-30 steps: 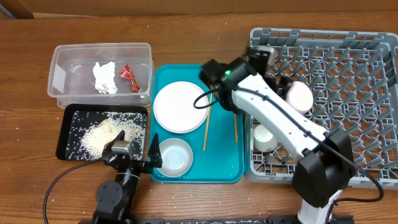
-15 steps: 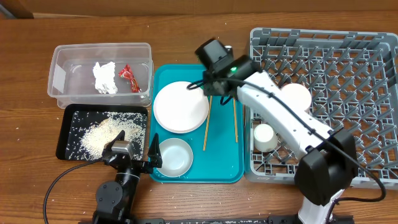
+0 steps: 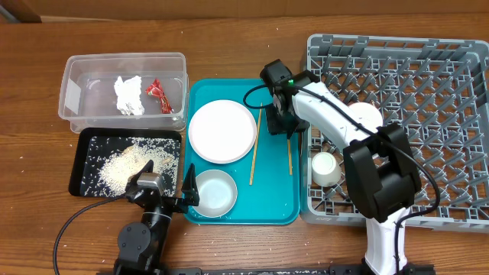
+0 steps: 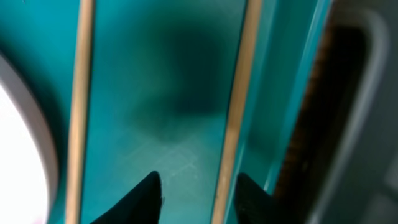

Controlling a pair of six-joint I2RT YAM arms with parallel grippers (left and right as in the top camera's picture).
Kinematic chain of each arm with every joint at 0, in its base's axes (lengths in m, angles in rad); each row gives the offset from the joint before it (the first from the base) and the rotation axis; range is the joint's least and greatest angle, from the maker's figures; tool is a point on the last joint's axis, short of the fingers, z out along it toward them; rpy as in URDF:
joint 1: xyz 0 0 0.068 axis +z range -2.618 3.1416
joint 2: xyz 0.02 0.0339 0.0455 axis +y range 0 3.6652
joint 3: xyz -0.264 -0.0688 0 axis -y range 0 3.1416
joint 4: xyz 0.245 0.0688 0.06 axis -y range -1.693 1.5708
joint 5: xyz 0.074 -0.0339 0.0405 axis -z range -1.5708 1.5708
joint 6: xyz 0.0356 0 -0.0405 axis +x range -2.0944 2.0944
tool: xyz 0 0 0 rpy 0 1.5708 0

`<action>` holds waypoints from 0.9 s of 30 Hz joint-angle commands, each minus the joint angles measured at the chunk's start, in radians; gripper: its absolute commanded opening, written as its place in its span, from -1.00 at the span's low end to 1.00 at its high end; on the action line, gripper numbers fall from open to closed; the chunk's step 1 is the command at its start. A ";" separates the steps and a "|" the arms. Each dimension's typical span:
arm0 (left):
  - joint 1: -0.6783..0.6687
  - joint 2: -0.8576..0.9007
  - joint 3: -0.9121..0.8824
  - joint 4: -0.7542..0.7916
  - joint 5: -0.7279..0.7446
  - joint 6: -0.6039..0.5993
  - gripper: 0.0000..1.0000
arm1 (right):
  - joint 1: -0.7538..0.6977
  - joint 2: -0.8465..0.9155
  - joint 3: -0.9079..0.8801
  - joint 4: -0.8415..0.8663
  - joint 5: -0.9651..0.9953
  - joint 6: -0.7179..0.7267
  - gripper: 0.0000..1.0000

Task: Sort waste into correct bins and load items into the dishwasher
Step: 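Move the right gripper to the chopsticks on the teal tray and grasp one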

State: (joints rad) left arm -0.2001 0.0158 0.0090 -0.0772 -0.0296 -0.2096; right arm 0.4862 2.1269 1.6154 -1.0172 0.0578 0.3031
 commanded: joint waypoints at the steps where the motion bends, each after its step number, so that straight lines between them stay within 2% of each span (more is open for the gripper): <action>1: 0.010 -0.010 -0.004 0.003 0.008 -0.004 1.00 | 0.004 0.014 -0.014 0.019 -0.010 -0.043 -0.14; 5: 0.010 -0.010 -0.004 0.003 0.008 -0.004 1.00 | 0.004 0.040 -0.058 0.040 -0.004 -0.042 -0.14; 6: 0.010 -0.010 -0.004 0.003 0.008 -0.004 1.00 | 0.004 0.043 -0.064 0.040 -0.004 -0.042 -0.23; 8: 0.010 -0.010 -0.004 0.003 0.008 -0.004 1.00 | 0.004 0.043 -0.069 0.036 -0.008 -0.042 -0.62; 13: 0.010 -0.010 -0.004 0.003 0.008 -0.004 1.00 | 0.019 0.023 -0.033 0.017 -0.035 -0.043 -0.82; 15: 0.010 -0.010 -0.004 0.003 0.008 -0.004 1.00 | 0.024 0.008 -0.012 0.013 -0.051 -0.042 -0.82; 18: 0.010 -0.010 -0.004 0.003 0.008 -0.004 1.00 | 0.025 -0.013 0.015 0.009 -0.035 -0.042 -0.43; 20: 0.010 -0.010 -0.004 0.003 0.008 -0.004 1.00 | 0.025 -0.017 0.021 0.011 0.023 -0.043 -0.30; 23: 0.010 -0.010 -0.004 0.003 0.008 -0.004 1.00 | 0.024 -0.010 0.015 0.006 0.083 -0.092 -0.24; 27: 0.010 -0.010 -0.004 0.003 0.008 -0.004 1.00 | 0.017 -0.003 -0.011 0.025 0.048 -0.106 -0.21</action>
State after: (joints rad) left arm -0.1997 0.0158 0.0090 -0.0772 -0.0296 -0.2096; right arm 0.5060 2.1403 1.6047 -1.0107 0.1040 0.2340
